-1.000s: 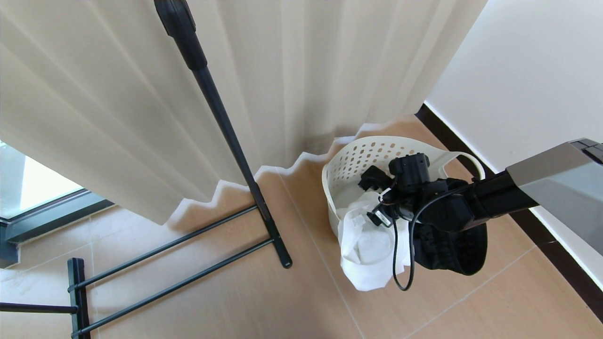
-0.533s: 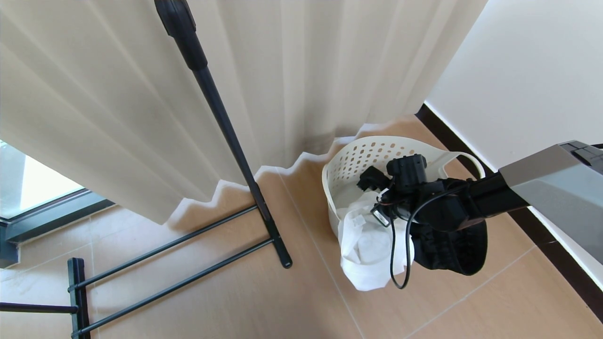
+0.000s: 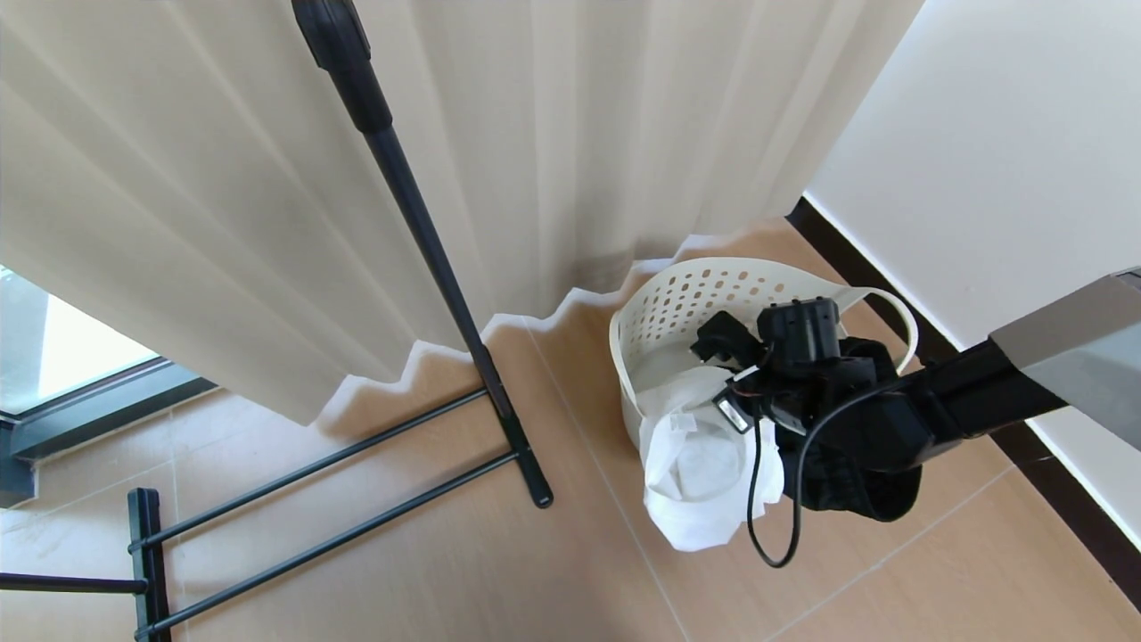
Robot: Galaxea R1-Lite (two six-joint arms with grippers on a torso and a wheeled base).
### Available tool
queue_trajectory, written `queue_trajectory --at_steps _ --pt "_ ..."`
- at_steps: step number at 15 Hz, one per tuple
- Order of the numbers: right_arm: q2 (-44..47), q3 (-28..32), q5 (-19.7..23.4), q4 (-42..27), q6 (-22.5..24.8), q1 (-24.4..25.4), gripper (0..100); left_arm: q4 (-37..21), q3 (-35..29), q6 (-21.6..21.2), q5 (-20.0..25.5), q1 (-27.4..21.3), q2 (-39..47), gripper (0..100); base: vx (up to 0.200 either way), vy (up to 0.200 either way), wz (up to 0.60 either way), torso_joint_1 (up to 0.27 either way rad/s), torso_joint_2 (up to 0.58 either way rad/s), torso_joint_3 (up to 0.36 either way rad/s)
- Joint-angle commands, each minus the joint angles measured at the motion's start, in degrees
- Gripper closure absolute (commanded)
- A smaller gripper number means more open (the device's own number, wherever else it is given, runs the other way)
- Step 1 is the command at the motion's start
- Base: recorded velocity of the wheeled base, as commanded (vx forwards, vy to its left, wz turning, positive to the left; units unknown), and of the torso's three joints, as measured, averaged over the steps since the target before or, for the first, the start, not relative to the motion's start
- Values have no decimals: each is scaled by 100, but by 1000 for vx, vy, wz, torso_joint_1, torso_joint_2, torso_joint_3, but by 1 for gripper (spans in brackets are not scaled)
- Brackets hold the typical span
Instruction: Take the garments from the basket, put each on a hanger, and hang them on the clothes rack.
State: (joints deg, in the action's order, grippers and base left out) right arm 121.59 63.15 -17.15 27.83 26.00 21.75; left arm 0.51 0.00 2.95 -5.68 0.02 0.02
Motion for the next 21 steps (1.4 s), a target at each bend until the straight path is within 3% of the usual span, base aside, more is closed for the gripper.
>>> queue_trajectory --at_steps 1,4,8,13,21 --pt "-997 -936 -51 530 -43 198 100 2 0 -5 -3 6 6 0 0 0 0 0 0 0" --pt "-2078 -2017 -245 1137 -254 629 100 2 0 -5 -3 -2 -2 0 0 0 0 0 0 0" --pt "-3352 -2940 -341 1251 -403 1227 100 -7 0 -5 -3 -2 -2 0 0 0 0 0 0 0" --pt "-3431 -2966 -341 1260 -394 1481 100 -7 0 4 -3 -2 6 0 0 0 0 3 2 135" --pt "-3220 -2949 -315 1269 -403 1490 100 -7 0 4 -3 -2 6 0 0 0 0 -1 -5 190"
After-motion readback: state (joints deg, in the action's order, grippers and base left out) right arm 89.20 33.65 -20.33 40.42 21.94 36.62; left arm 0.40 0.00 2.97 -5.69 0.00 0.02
